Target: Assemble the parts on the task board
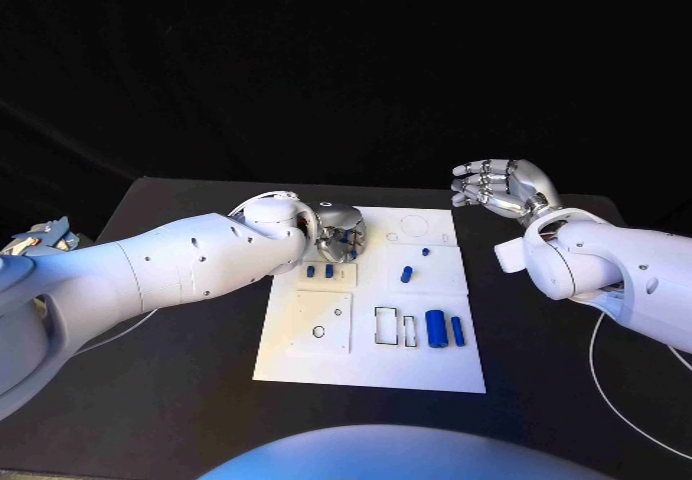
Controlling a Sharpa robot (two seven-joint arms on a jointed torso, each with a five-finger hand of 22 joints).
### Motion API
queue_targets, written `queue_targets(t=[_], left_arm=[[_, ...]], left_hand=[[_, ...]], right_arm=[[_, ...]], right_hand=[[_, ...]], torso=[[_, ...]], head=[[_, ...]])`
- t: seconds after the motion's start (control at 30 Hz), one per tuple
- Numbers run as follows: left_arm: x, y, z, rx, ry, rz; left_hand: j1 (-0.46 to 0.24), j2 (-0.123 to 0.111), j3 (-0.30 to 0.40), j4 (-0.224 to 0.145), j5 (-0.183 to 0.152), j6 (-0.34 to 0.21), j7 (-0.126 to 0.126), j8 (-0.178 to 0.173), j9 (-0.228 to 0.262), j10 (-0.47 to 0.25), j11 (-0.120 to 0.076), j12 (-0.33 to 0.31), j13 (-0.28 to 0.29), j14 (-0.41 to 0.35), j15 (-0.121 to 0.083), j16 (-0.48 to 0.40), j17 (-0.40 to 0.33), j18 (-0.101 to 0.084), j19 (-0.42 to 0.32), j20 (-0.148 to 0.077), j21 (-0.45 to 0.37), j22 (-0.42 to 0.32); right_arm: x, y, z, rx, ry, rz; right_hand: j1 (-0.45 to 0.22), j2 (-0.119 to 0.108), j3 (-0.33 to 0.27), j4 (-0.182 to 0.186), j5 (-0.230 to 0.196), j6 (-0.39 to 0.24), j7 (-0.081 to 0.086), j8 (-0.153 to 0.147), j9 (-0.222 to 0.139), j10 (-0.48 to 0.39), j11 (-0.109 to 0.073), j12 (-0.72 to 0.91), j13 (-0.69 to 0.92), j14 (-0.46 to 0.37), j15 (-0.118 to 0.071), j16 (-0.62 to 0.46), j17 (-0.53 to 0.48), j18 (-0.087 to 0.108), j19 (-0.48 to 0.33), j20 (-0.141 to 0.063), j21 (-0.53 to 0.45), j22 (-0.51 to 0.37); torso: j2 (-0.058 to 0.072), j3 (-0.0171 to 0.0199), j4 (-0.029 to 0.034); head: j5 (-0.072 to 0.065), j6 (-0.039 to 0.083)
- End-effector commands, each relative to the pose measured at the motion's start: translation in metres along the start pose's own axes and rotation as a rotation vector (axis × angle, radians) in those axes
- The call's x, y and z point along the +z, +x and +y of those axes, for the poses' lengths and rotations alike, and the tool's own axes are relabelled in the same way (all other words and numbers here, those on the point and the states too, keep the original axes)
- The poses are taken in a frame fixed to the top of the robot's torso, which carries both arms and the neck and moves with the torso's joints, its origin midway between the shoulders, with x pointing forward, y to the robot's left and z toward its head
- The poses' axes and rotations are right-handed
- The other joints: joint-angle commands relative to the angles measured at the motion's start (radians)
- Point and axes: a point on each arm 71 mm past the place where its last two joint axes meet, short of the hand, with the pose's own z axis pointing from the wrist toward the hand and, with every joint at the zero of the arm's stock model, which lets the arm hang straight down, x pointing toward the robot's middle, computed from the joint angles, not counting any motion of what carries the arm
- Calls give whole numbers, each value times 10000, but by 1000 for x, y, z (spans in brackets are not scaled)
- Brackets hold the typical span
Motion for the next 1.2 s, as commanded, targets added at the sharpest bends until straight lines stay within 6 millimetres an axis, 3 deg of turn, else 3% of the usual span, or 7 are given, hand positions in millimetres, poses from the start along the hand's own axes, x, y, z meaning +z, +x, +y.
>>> queue_targets(t=[0.03, 0.27, 0.47, 0.53, 0.8, 1.0, 1.2], left_arm=[[-1, 0, 0, -220, 101, -353], [-8, -6, 1, -607, 163, -871], [-21, -17, 4, -1069, 120, -1163], [-26, -21, 7, -1269, 39, -1189], [-44, -27, 25, -1681, -444, -1031], [-49, -26, 31, -1754, -608, -890], [-52, -24, 37, -1787, -804, -789]], left_hand=[[-121, -3, 125, -53, 35, -26, 82, -72, -38, -10, 106, -92, -72, 111, 5, 82, 68, -97, 37, 11, 66, 55], [-342, -64, 178, -55, 11, 31, 123, -138, -69, 47, 142, -196, -112, 153, 43, 122, 112, -106, 46, 51, 122, 119], [-490, -118, 134, -45, -10, 90, 116, -153, -73, 106, 134, -245, -130, 183, 47, 147, 134, -112, 64, 68, 155, 170], [-537, -126, 118, -35, -8, 107, 112, -158, -73, 122, 131, -263, -137, 194, 46, 156, 146, -114, 69, 71, 163, 183], [-681, -189, 66, -13, 7, 143, 90, -179, -77, 169, 116, -323, -159, 224, 40, 184, 182, -122, 89, 78, 187, 226], [-694, -200, 57, -16, 3, 146, 86, -182, -78, 173, 113, -332, -162, 228, 39, 187, 187, -121, 88, 77, 185, 224], [-709, -219, 46, -22, -2, 143, 79, -191, -80, 174, 110, -347, -168, 221, 37, 182, 167, -119, 85, 76, 183, 221]], right_arm=[[0, 1, 0, 28, -96, 103], [0, 0, -1, -10, -67, 15], [0, -2, -2, -33, -53, -46], [0, -3, -3, -44, -45, -70], [-1, -6, -5, -76, 0, -168], [-1, -7, -5, -74, 12, -171], [-1, -7, -5, -72, 17, -171]], right_hand=[[32, 117, 5, -69, 42, 54, 706, -35, -16, -5, 65, -53, -22, -19, 73, -75, -25, 119, -8, 81, -68, -22], [30, 128, 8, -67, 46, 60, 709, -34, -19, 0, 66, -54, -31, -13, 73, -81, -32, 120, -3, 82, -73, -32], [26, 137, 8, -63, 49, 66, 713, -35, -22, 5, 68, -55, -40, -7, 73, -87, -39, 121, 3, 83, -77, -42], [26, 137, 8, -63, 49, 66, 713, -35, -22, 5, 68, -55, -40, -7, 73, -87, -39, 121, 3, 83, -77, -42], [23, 139, 7, -62, 49, 69, 714, -36, -25, 8, 69, -57, -47, -4, 74, -92, -44, 121, 6, 83, -81, -49], [23, 139, 7, -62, 49, 69, 714, -36, -25, 8, 69, -57, -47, -4, 74, -92, -44, 121, 6, 83, -81, -49], [20, 140, 5, -62, 49, 73, 715, -37, -29, 9, 70, -60, -58, -1, 76, -100, -52, 121, 11, 85, -87, -60]], torso=[[-9, -2, -7], [-28, -24, 24], [-19, 10, 57], [-18, 5, 45], [-20, -10, 96], [-5, -34, 71], [-9, -10, 54]], head=[[-17, 31], [-52, 89], [-33, 114], [-39, 133], [-36, 138], [-2, 117], [51, 101]])
